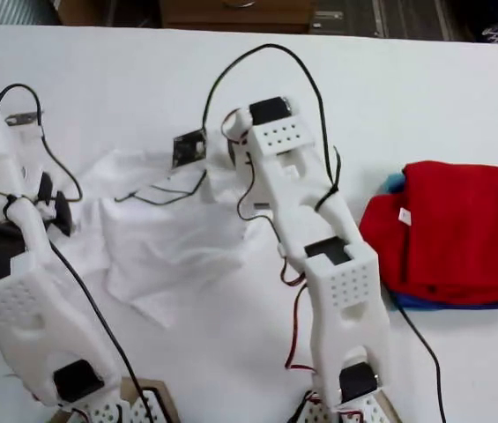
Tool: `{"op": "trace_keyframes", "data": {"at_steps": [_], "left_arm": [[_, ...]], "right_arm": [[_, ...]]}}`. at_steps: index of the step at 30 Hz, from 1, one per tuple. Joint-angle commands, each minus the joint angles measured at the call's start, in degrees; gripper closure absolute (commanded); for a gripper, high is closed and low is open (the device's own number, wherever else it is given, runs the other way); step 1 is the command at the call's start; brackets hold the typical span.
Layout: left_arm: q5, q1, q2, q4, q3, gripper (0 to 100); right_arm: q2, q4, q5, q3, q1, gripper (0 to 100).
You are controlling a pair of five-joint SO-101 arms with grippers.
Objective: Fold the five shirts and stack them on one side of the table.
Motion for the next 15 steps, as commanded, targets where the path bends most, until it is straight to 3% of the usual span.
{"op": "trace_keyframes", "data": {"at_steps": [1,15], "left_arm": [[0.18,0.44,-4.31,0.09,-0.22,83],[0.18,0.44,-4.31,-0.26,-0.22,83]], "right_arm": [[-0.22,0.22,0.26,-0.18,0.31,76.5],[-0.66,0.31,0.26,3.43,0.04,76.6]]}}
